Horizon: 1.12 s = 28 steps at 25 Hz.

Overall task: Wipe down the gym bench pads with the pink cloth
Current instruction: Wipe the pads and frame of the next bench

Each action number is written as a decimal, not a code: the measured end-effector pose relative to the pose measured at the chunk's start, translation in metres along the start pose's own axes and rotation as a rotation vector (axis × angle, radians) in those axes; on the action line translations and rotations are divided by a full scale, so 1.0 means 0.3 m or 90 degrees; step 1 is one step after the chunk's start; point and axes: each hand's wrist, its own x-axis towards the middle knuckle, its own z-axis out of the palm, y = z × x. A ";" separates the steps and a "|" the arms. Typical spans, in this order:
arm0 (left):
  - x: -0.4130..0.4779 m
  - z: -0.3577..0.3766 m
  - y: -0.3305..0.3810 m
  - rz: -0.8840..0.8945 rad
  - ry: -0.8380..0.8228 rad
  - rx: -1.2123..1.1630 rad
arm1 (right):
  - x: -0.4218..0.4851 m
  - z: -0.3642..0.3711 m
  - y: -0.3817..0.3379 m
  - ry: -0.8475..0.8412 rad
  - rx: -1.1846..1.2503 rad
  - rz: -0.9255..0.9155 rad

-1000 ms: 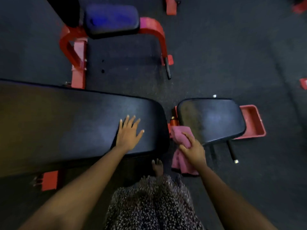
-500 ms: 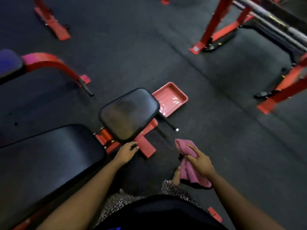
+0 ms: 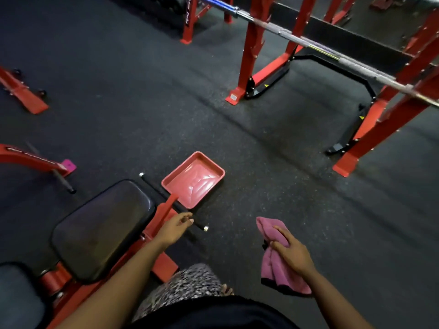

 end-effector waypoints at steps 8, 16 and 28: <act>0.377 0.064 0.074 -0.166 0.053 -0.026 | 0.671 -0.270 -0.202 -0.039 -0.044 -0.133; 1.042 -0.031 0.621 -0.164 0.047 0.008 | 1.380 -0.696 -0.409 -0.121 -0.213 -0.197; 1.898 -0.400 1.135 -0.159 0.301 -0.194 | 2.620 -1.035 -1.058 -0.134 -0.301 -0.312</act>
